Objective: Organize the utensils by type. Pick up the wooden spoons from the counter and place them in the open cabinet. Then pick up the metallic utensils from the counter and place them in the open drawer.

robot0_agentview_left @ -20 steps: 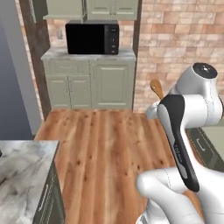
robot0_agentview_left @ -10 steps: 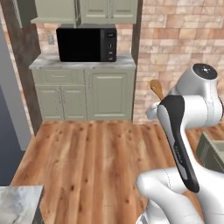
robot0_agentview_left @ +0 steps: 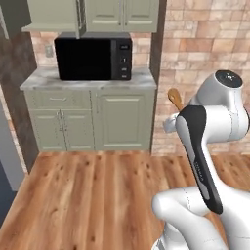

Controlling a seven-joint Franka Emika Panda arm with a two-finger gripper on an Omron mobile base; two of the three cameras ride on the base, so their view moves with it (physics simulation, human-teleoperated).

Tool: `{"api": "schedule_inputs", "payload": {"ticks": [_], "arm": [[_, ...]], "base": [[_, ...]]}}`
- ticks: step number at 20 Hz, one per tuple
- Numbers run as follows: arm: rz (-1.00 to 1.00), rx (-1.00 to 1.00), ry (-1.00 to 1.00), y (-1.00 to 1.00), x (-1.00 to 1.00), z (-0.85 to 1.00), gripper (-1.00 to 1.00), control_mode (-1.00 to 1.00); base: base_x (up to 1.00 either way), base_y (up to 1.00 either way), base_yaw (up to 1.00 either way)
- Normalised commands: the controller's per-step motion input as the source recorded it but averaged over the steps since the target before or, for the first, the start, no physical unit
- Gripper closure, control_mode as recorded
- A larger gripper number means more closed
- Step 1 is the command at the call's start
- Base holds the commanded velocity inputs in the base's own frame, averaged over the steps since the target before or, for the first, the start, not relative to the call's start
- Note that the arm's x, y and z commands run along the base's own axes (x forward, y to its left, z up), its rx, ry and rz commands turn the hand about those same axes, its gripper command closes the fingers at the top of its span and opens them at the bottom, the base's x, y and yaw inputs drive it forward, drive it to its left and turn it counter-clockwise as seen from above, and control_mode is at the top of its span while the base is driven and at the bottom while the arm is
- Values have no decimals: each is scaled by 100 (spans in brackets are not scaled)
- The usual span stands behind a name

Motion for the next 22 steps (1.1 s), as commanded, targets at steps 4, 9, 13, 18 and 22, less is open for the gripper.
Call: {"api": "schedule_inputs", "payload": {"ticks": [4,9,13,18,22], "arm": [[0,0,0,0,0,0,100,100],[0,0,0,0,0,0,100,100],[0,0,0,0,0,0,100,100],[0,0,0,0,0,0,100,100],[0,0,0,0,0,0,100,100]], "base": [[100,6,0],[100,9,0],[98,18,-2],[79,39,-6],[66,61,-6]]}}
